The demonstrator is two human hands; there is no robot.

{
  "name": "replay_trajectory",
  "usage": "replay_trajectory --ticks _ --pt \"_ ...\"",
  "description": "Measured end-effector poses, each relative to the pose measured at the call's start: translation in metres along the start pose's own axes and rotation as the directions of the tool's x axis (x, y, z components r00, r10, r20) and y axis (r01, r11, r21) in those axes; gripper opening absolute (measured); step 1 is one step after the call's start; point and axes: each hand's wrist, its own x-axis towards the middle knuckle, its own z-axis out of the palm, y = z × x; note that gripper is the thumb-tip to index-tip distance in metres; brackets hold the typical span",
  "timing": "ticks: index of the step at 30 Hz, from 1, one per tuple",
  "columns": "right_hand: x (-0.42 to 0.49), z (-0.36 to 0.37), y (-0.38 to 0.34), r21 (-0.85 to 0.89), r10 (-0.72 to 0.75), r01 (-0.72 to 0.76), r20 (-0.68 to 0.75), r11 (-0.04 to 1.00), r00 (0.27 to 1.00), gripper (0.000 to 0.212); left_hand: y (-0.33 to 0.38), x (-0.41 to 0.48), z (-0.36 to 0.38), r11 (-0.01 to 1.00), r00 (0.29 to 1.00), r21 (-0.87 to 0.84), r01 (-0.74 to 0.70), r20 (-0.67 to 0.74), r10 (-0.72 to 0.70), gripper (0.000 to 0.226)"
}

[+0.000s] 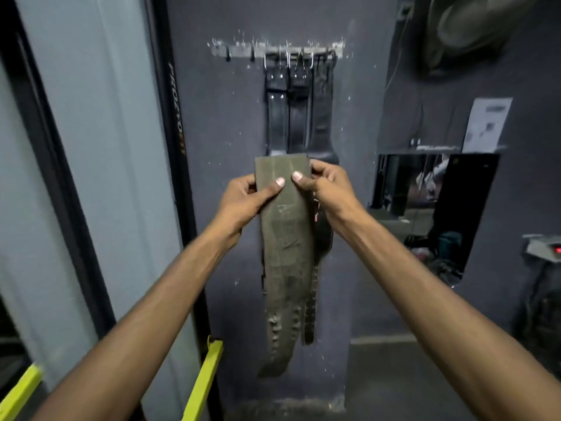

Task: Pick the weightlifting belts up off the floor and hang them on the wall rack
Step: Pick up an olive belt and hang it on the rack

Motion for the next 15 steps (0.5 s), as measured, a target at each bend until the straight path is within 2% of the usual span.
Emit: replay_trajectory --ticks 4,7,10,13,15 --pt "0.011 0.003 -0.063 0.021 -0.103 0.104 -0.03 0.994 0.994 0.015 0.032 -0.032 0.005 0.985 0.991 0.108 -0.132 0.002 0.133 0.03" --pt "0.017 0.002 -0.102 0.031 -0.16 0.161 -0.028 0.986 0.987 0.016 0.026 -0.059 0.008 0.98 0.991 0.151 -0.132 0.046 0.126 0.028" --pt "0.02 -0.003 -0.132 0.038 -0.212 0.212 -0.025 0.976 0.977 0.017 0.003 -0.083 0.011 0.977 0.979 0.202 -0.073 0.201 0.032 0.023" --pt "0.02 -0.012 -0.152 0.022 -0.266 0.266 -0.015 0.964 0.964 0.016 -0.012 -0.098 0.01 0.94 0.893 0.325 -0.103 0.446 -0.056 0.024" --pt "0.02 -0.019 -0.161 0.011 -0.282 0.282 -0.008 0.959 0.959 0.012 0.001 -0.095 0.01 0.934 0.885 0.342 -0.102 0.46 -0.072 0.031"
